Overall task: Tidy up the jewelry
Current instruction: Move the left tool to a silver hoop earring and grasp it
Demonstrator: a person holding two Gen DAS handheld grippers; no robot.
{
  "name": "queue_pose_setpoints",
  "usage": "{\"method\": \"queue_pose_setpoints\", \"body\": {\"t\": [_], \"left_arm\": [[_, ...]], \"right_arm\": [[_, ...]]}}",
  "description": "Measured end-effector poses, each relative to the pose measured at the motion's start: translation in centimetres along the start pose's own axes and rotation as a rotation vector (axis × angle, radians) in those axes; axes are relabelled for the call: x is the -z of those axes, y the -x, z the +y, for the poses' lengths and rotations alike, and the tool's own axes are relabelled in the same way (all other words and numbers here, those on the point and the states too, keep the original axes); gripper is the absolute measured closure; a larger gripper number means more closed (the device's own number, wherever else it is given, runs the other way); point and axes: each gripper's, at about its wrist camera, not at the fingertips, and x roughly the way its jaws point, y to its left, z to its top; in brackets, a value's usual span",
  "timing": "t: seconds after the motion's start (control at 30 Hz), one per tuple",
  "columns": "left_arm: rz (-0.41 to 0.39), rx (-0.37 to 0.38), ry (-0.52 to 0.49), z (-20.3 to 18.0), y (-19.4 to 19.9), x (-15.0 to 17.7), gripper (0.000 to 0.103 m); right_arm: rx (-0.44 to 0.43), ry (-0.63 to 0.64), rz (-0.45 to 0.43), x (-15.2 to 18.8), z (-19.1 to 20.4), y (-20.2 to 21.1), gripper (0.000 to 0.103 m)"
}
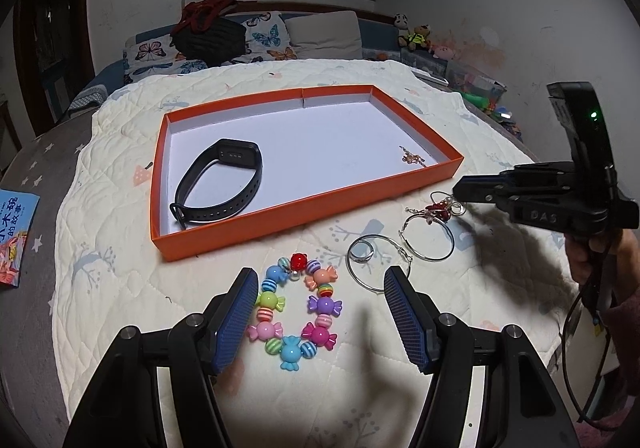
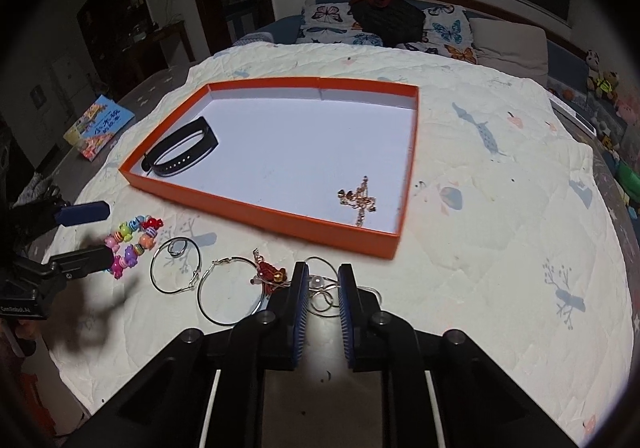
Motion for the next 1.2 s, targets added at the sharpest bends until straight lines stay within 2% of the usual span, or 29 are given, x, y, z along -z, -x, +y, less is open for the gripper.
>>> {"method": "queue_pose_setpoints", "body": {"t": [0.2, 0.33, 0.4, 0.57, 0.87, 1.07, 1.2], "left_arm": [[0.001, -0.006, -0.013, -0.1, 0.0, 0.1, 0.033], [0.003, 0.002, -0.015, -0.1, -0.2, 0.1, 0.033], [0.005, 0.003, -0.021, -0.3, -0.3, 0.2, 0.033], [0.010, 0.012, -0.039, -0.7, -0.6, 0.0, 0.033], [0.030, 0.081, -0.098, -2.4, -1.8, -0.8, 0.033], [0.048, 0.136, -0.135, -3.3, -3.5, -1.6, 0.033], [0.083, 0.124, -0.173, -3.4, -5.2, -1.8, 0.033]], "right_arm": [[0.020, 0.041, 0.021, 0.1, 0.7, -1.1, 0.086], [0.039, 0.065, 0.022, 0.4, 1.1, -1.4, 0.093], [0.034, 0.054, 0.016, 0.4, 1.1, -1.2, 0.093], [0.020, 0.006, -0.023, 0.6, 0.2, 0.6, 0.093], [0.004, -0.054, -0.115, 0.2, -1.1, 4.8, 0.093], [-0.009, -0.059, -0.140, 0.0, -0.8, 5.6, 0.093], [-0.015, -0.063, -0.144, 0.1, -0.9, 5.6, 0.093]]}}
